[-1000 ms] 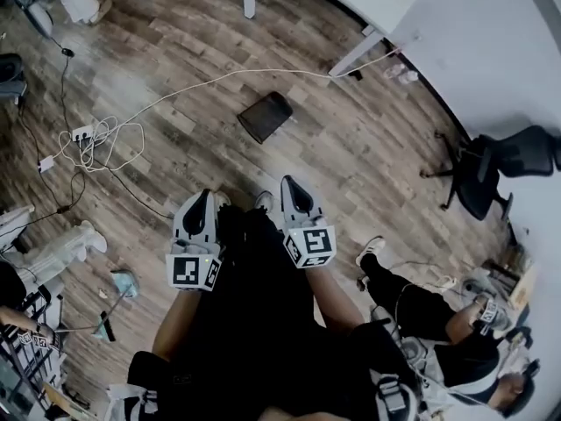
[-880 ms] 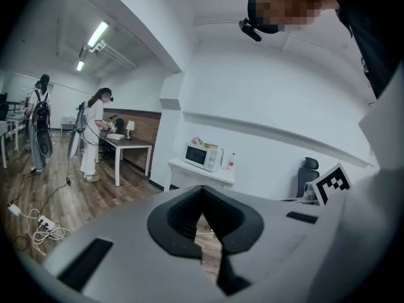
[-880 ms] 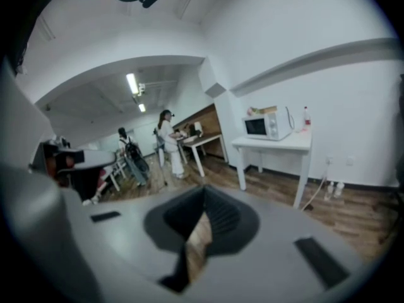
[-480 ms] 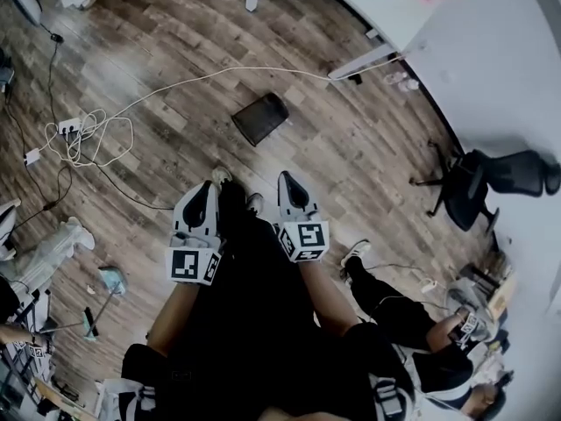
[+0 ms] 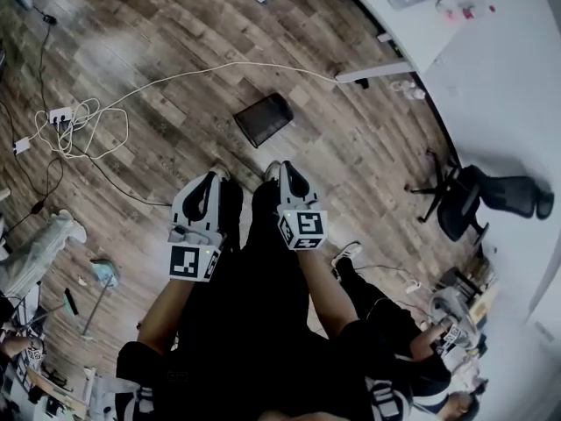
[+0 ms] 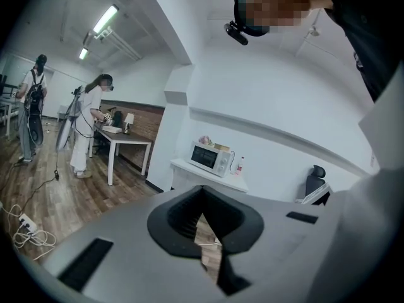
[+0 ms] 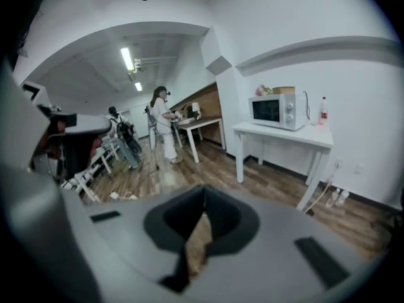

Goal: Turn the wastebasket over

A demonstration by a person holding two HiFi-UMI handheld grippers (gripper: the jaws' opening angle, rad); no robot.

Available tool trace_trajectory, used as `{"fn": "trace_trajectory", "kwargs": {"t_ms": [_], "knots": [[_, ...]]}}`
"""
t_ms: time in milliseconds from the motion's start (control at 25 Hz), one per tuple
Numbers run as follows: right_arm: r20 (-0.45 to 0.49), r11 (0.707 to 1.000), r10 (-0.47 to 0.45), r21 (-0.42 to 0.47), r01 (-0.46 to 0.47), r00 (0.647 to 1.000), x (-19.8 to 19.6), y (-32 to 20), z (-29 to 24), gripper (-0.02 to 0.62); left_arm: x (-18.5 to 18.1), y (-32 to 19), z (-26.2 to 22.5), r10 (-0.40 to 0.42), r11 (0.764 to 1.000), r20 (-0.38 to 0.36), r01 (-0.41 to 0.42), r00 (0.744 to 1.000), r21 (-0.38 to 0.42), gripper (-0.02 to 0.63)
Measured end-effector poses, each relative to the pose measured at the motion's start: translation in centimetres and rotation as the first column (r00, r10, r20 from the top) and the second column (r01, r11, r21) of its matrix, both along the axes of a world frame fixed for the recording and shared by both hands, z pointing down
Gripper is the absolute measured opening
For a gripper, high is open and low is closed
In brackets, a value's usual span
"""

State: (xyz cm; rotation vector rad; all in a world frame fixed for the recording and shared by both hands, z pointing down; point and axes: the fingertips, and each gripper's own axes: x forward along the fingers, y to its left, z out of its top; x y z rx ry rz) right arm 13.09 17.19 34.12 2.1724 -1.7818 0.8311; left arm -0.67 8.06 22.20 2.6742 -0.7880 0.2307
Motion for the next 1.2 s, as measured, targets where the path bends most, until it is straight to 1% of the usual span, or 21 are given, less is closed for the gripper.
{"fn": "trace_trajectory", "kwargs": {"t_ms": [240,400,520,640,800,840,920,1000,1080,1200], "knots": [[-0.002,0.995,-0.071,-0.064,0.071,0.997,0.7,-4.6,6.2,0.032,0.3,-3.4,2.7,-0.066,0.998,-0.020,0.065,0.998,-0.018,0.034],[0.011,0.986,-0.126,-0.112,0.127,0.992,1.2,-6.7,10.8,0.032,0.8,-4.7,5.2,-0.113,0.993,-0.003,0.113,0.994,-0.027,0.034],[0.047,0.980,-0.134,-0.140,0.140,0.990,1.6,-7.9,14.5,0.032,1.1,-5.7,7.0,-0.152,0.987,0.008,0.153,0.988,-0.044,0.034],[0.055,0.970,-0.156,-0.178,0.163,0.986,1.4,-9.0,18.6,0.034,1.3,-6.8,8.9,-0.179,0.982,-0.007,0.178,0.984,-0.064,0.034],[0.063,0.952,-0.185,-0.235,0.195,0.981,1.4,-10.0,25.0,0.035,1.9,-7.8,12.1,-0.198,0.976,-0.010,0.196,0.980,-0.094,0.034],[0.062,0.947,-0.189,-0.251,0.199,0.980,1.5,-10.1,26.6,0.043,2.0,-8.0,12.9,-0.204,0.974,-0.011,0.201,0.979,-0.102,0.034],[0.065,0.934,-0.191,-0.293,0.202,0.979,1.6,-9.7,29.7,0.093,2.2,-8.4,14.3,-0.207,0.972,-0.012,0.204,0.978,-0.112,0.034],[0.067,0.922,-0.190,-0.330,0.201,0.980,1.6,-9.3,32.8,0.107,2.1,-8.6,15.8,-0.203,0.973,-0.008,0.200,0.979,-0.118,0.034],[0.064,0.906,-0.192,-0.372,0.202,0.979,1.4,-8.4,35.9,0.119,1.6,-8.6,17.6,-0.201,0.972,0.001,0.199,0.980,-0.128,0.034],[0.062,0.873,-0.194,-0.443,0.202,0.979,0.9,-6.9,40.8,0.145,0.4,-8.5,20.1,-0.202,0.969,0.023,0.204,0.979,-0.140,0.034]]}}
